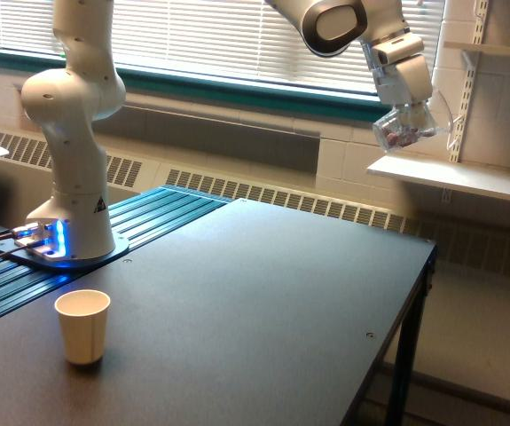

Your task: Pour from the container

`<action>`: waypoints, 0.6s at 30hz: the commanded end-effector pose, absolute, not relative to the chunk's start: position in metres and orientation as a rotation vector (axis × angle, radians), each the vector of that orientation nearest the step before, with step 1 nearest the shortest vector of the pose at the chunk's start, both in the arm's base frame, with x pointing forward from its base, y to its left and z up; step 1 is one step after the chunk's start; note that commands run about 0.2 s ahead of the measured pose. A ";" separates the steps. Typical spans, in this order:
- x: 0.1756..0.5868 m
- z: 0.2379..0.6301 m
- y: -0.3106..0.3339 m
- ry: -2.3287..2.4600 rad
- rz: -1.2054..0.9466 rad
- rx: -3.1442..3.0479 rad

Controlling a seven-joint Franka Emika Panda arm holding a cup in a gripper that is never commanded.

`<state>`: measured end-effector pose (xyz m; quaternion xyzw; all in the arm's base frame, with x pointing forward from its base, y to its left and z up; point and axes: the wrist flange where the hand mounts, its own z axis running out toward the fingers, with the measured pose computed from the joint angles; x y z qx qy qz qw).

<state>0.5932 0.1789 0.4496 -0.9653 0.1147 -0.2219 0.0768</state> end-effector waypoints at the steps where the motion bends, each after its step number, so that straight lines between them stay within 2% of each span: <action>1: 0.586 0.451 0.200 0.145 -0.630 -2.927; 6: 0.583 0.446 0.197 0.028 -0.666 -2.977; 18: 0.536 0.433 0.163 0.401 -0.585 -2.882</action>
